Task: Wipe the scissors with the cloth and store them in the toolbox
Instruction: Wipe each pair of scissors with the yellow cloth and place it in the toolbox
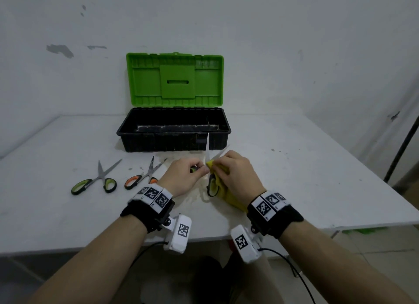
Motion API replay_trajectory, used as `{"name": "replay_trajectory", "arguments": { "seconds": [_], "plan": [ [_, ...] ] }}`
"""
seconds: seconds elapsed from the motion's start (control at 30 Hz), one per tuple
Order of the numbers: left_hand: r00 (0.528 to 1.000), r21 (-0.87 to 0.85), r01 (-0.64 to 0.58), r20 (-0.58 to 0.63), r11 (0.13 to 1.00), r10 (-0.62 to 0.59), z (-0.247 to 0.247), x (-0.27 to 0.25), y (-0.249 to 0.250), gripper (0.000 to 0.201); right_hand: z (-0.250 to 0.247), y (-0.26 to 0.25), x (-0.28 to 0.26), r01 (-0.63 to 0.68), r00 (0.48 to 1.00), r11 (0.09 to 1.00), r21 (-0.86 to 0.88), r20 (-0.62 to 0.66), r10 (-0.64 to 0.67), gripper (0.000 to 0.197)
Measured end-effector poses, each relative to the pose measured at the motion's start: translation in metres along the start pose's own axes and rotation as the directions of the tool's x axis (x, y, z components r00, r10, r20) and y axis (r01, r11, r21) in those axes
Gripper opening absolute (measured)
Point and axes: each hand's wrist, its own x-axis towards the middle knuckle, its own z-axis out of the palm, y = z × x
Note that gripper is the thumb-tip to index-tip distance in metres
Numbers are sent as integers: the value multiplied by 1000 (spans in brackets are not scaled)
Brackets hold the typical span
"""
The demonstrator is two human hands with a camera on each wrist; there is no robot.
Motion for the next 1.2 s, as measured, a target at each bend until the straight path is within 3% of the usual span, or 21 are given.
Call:
{"name": "replay_trajectory", "arguments": {
  "seconds": [0.1, 0.3, 0.6, 0.73, 0.87, 1.1, 1.2],
  "plan": [
    [1000, -21, 0, -12, 1000, 0, -3, -3, 2, 28, -5, 3, 5, -33, 998, 999, 8, -61, 33, 14],
    [1000, 53, 5, -8, 999, -5, -7, -5, 4, 26, -27, 17, 18, -247, 942, 969, 0, -233, 240, 18],
    [993, 260, -105, -17, 960, 113, -3, -5, 13, 16, -7, -8, 4, -107, 981, 994, 17, -161, 108, 18],
    [993, 274, -113, 3, 955, 117, -2, -5, 6, 19, -10, 3, 11, -210, 966, 978, 13, -153, 209, 21],
    [998, 251, -62, 10, 966, 61, -3, -5, 2, 22, -22, 19, 21, -361, 916, 932, 26, -177, 360, 21],
    [997, 262, -58, -28, 963, 67, -3, -4, 13, 18, -8, -12, 7, -150, 982, 989, 18, -111, 151, 19],
    [996, 261, -82, -22, 962, 91, -5, -6, 17, 19, -4, -9, 9, -168, 978, 986, 8, -122, 168, 19]
  ]
}}
